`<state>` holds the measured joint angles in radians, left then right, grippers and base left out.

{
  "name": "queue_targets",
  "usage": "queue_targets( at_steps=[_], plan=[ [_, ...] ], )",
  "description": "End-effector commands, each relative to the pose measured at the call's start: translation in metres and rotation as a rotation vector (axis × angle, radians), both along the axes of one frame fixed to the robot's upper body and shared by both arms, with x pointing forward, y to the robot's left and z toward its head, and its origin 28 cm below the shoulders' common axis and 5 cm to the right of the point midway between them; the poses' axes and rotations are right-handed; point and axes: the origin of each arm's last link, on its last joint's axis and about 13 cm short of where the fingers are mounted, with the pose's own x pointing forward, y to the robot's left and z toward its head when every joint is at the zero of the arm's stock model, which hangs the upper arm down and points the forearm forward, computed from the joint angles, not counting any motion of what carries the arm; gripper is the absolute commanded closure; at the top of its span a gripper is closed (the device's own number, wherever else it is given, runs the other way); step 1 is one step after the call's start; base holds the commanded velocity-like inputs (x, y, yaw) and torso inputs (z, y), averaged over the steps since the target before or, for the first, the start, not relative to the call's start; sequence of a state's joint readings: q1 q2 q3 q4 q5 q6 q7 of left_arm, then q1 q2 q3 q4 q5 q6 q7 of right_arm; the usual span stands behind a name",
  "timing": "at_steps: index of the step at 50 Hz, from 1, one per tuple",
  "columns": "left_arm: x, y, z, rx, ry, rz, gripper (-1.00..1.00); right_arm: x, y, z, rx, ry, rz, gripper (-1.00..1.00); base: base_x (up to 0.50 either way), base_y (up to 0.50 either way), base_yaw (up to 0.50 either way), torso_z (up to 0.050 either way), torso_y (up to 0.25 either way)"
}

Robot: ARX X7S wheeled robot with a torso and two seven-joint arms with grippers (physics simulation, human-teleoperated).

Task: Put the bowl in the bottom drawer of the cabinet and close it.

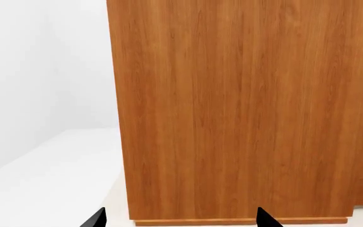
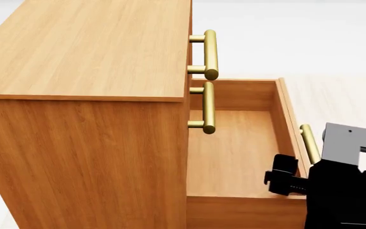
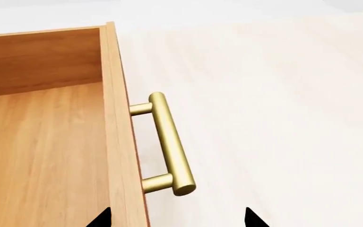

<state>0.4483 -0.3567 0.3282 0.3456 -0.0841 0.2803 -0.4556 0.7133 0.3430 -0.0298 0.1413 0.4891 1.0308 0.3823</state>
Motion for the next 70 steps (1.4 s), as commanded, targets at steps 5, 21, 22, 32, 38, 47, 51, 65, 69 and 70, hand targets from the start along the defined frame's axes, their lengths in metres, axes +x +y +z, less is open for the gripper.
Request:
queue_targets(
  at_steps=[5,21,22,32,38,47,51,65,69,70],
  plan=[
    [0.000,0.000,0.000,0.000,0.000,0.000,-1.00,0.000,-0.011,-0.001,-0.046,-0.003,-0.049,-1.00,0.00,0.00,0.00,0.000,0.000],
    [0.000,0.000,0.000,0.000,0.000,0.000,-1.00,0.003,-0.017,-0.003,-0.066,0.002,-0.081,-1.00,0.00,0.00,0.00,0.000,0.000],
    [0.000,0.000,0.000,-0.001,0.000,0.000,-1.00,0.002,-0.017,-0.003,-0.066,0.002,-0.081,-1.00,0.00,0.00,0.00,0.000,0.000],
    [0.000,0.000,0.000,0.000,0.000,0.000,-1.00,0.003,-0.020,-0.004,-0.069,0.003,-0.093,-1.00,0.00,0.00,0.00,0.000,0.000],
    [0.000,0.000,0.000,-0.001,0.000,0.000,-1.00,0.003,-0.021,-0.004,-0.073,0.002,-0.097,-1.00,0.00,0.00,0.00,0.000,0.000],
    [0.000,0.000,0.000,0.000,0.000,0.000,-1.00,0.004,-0.023,-0.006,-0.069,0.004,-0.107,-1.00,0.00,0.00,0.00,0.000,0.000],
    [0.000,0.000,0.000,0.000,0.000,0.000,-1.00,0.001,-0.020,-0.004,-0.063,-0.012,-0.056,-1.00,0.00,0.00,0.00,0.000,0.000],
    [0.000,0.000,0.000,0.000,0.000,0.000,-1.00,-0.007,-0.015,0.000,-0.009,-0.034,0.156,-1.00,0.00,0.00,0.00,0.000,0.000],
    [0.000,0.000,0.000,0.000,0.000,0.000,-1.00,-0.009,-0.015,0.001,-0.006,-0.041,0.198,-1.00,0.00,0.00,0.00,0.000,0.000],
    [0.000,0.000,0.000,0.000,0.000,0.000,-1.00,-0.010,-0.015,0.001,0.001,-0.044,0.215,-1.00,0.00,0.00,0.00,0.000,0.000]
  ],
)
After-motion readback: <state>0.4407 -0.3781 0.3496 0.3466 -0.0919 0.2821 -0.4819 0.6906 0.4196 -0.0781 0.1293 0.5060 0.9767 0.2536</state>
